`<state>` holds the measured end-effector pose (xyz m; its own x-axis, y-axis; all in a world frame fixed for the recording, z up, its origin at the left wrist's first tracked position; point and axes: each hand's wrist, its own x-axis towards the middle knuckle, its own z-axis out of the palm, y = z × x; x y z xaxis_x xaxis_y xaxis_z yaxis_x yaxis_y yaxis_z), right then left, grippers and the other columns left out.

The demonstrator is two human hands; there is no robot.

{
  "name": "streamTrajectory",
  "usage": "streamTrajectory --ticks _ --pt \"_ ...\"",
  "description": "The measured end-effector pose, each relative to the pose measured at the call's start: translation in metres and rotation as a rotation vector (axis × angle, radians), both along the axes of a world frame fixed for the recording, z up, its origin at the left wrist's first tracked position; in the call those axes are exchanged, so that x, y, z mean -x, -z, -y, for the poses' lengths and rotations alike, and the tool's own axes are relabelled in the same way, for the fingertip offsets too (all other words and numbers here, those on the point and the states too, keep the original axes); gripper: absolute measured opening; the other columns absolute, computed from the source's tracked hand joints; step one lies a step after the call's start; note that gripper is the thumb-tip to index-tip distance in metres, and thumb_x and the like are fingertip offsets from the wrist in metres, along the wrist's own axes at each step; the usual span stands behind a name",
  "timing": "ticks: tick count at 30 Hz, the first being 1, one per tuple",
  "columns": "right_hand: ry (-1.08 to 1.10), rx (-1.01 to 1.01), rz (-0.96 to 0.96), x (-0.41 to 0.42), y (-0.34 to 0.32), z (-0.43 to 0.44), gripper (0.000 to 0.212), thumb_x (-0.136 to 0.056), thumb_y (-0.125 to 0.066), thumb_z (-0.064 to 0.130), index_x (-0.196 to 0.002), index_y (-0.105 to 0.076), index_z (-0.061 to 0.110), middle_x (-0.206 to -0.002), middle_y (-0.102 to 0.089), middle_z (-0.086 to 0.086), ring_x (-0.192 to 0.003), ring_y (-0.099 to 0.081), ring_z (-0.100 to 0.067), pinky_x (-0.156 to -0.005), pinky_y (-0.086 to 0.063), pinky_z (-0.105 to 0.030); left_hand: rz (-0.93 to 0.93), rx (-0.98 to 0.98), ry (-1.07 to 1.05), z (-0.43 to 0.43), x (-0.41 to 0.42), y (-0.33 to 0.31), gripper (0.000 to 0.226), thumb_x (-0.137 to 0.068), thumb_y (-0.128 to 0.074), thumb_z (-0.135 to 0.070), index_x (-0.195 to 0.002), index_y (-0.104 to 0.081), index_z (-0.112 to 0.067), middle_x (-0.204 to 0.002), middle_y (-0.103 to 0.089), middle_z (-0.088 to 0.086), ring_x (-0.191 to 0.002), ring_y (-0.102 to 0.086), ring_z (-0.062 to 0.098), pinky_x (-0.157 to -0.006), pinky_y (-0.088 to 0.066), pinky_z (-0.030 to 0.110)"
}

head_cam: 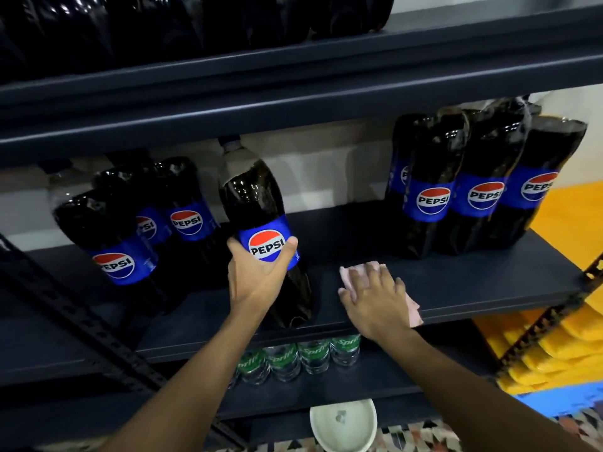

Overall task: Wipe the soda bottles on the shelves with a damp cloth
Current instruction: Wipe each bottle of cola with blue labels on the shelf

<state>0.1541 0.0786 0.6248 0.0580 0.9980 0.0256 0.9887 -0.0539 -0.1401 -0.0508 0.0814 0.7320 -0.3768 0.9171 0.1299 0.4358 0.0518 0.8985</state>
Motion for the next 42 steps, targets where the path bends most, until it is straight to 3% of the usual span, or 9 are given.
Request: streamTrajectory --ticks 7,12,17,19,23,26,31,35,42 --pt "0.014 0.001 -0.003 0.002 -0.002 0.003 0.068 -0.097 -0.017 0.064 -0.155 -0.033 0.031 -0.162 -0.032 -0.006 -0.152 -0.021 -0.035 -0.117 -0.027 -0.058 0.032 -0.096 0.032 0.007 0.007 0.012 0.083 -0.072 -0.093 -0.05 -0.131 -0.04 -0.026 -0.109 -0.064 -0.012 -0.094 -0.068 0.005 -0.075 -0.054 0.02" --pt "0.012 0.007 -0.151 0.015 -0.021 0.005 0.062 -0.1 -0.04 0.063 -0.154 -0.037 0.032 -0.164 -0.028 -0.002 -0.154 -0.014 -0.031 -0.122 -0.01 -0.053 0.059 -0.091 0.14 0.012 0.011 0.014 0.093 -0.071 -0.094 -0.048 -0.14 -0.036 -0.027 -0.111 -0.063 -0.018 -0.09 -0.066 -0.009 -0.067 -0.051 0.005" --pt "-0.231 -0.116 -0.701 0.037 -0.052 0.013 0.061 -0.097 -0.065 0.043 -0.152 -0.045 0.028 -0.153 -0.044 0.007 -0.138 -0.043 -0.011 -0.113 -0.033 -0.025 0.13 -0.13 0.227 0.017 0.022 0.019 0.096 -0.069 -0.096 -0.046 -0.145 -0.039 -0.03 -0.134 -0.056 -0.013 -0.111 -0.063 -0.008 -0.085 -0.053 0.011" --pt "-0.29 -0.07 -0.78 0.045 -0.06 0.012 0.069 -0.094 -0.07 0.041 -0.155 -0.041 0.031 -0.149 -0.046 0.01 -0.128 -0.052 -0.006 -0.108 -0.045 -0.031 0.115 -0.105 0.222 0.024 0.029 0.027 0.098 -0.069 -0.093 -0.054 -0.148 -0.039 -0.034 -0.139 -0.046 -0.019 -0.121 -0.056 -0.009 -0.095 -0.049 0.014" --pt "-0.311 0.015 -0.869 0.058 -0.059 0.012 0.09 -0.08 -0.071 0.062 -0.158 -0.034 0.037 -0.151 -0.049 0.013 -0.122 -0.059 -0.003 -0.104 -0.052 -0.035 0.08 -0.046 0.191 0.038 0.043 0.052 0.06 -0.082 -0.087 -0.049 -0.131 -0.054 -0.039 -0.135 -0.052 -0.017 -0.116 -0.058 -0.007 -0.093 -0.05 0.017" --pt "-0.261 -0.058 -0.901 0.067 -0.048 0.013 0.09 -0.075 -0.065 0.072 -0.154 -0.037 0.041 -0.148 -0.053 0.015 -0.116 -0.061 -0.002 -0.099 -0.055 -0.038 0.077 -0.011 0.185 0.042 0.054 0.061 0.046 -0.087 -0.082 -0.049 -0.125 -0.057 -0.042 -0.132 -0.06 -0.016 -0.114 -0.06 -0.004 -0.093 -0.053 0.022" --pt "-0.262 -0.111 -0.903 0.094 -0.049 0.01 0.068 -0.089 -0.076 0.046 -0.149 -0.046 0.033 -0.141 -0.057 0.015 -0.11 -0.061 0.0 -0.09 -0.053 -0.025 0.101 -0.012 0.125 0.043 0.071 0.064 0.047 -0.089 -0.08 -0.05 -0.128 -0.057 -0.039 -0.131 -0.061 -0.017 -0.114 -0.061 -0.003 -0.096 -0.056 0.028" --pt "-0.306 -0.115 -0.899 0.13 -0.051 0.002 0.066 -0.089 -0.075 0.047 -0.147 -0.048 0.031 -0.141 -0.057 0.013 -0.115 -0.06 -0.003 -0.094 -0.055 -0.033 0.124 -0.025 0.045 0.043 0.093 0.063 0.043 -0.09 -0.079 -0.048 -0.124 -0.055 -0.038 -0.129 -0.062 -0.017 -0.113 -0.061 -0.003 -0.097 -0.053 0.027" --pt "-0.333 -0.134 -0.882 0.189 -0.052 -0.014 0.066 -0.09 -0.074 0.048 -0.146 -0.048 0.026 -0.141 -0.058 0.004 -0.121 -0.059 -0.01 -0.096 -0.056 -0.039 0.014 0.013 -0.047 0.03 0.142 0.067 0.069 -0.096 -0.067 -0.056 -0.154 -0.052 -0.021 -0.143 -0.048 -0.003 -0.12 -0.059 0.013 -0.099 -0.051 0.03"
